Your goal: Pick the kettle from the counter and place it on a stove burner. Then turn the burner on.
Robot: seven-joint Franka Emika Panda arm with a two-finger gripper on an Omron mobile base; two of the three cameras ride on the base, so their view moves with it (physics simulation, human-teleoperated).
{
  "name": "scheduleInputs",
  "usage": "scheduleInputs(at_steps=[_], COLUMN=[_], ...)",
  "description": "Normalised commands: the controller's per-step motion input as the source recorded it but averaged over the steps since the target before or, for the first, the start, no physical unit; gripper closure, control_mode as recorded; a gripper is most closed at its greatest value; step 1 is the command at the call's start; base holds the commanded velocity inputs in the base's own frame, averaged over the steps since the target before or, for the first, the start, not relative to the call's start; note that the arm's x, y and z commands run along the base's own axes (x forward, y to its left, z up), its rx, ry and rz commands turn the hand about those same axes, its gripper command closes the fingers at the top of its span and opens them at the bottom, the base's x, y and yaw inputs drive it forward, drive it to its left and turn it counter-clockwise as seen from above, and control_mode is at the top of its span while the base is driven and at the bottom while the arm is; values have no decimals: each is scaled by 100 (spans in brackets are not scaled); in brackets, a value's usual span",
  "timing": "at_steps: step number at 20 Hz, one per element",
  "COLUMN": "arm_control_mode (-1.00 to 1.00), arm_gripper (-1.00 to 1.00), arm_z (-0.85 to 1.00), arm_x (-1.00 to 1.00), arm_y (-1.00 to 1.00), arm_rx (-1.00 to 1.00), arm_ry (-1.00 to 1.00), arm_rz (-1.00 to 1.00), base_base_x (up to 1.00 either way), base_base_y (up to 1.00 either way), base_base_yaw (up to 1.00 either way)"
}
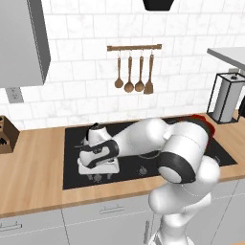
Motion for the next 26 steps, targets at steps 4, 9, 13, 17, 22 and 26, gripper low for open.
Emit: scheduleInputs(at_steps=[4, 9, 13, 17, 22, 26], arm_control_mode=[-100, -100, -100, -100, -100, -100], arm_gripper=[-100, 100, 100, 100, 100, 100], arm_z=[-24, -26, -23, -16, 0, 0], arm_x=[3, 0, 0, 0, 0, -1], arm_y=[0, 0, 0, 0, 0, -15], arm_rx=[0, 0, 0, 0, 0, 0], arm_ry=[0, 0, 0, 0, 0, 0], arm_rz=[-1, 0, 0, 0, 0, 0], base_base_x=[0, 0, 0, 0, 0, 0], base_base_y=[0, 0, 0, 0, 0, 0], base_base_yaw=[0, 0, 0, 0, 0, 0])
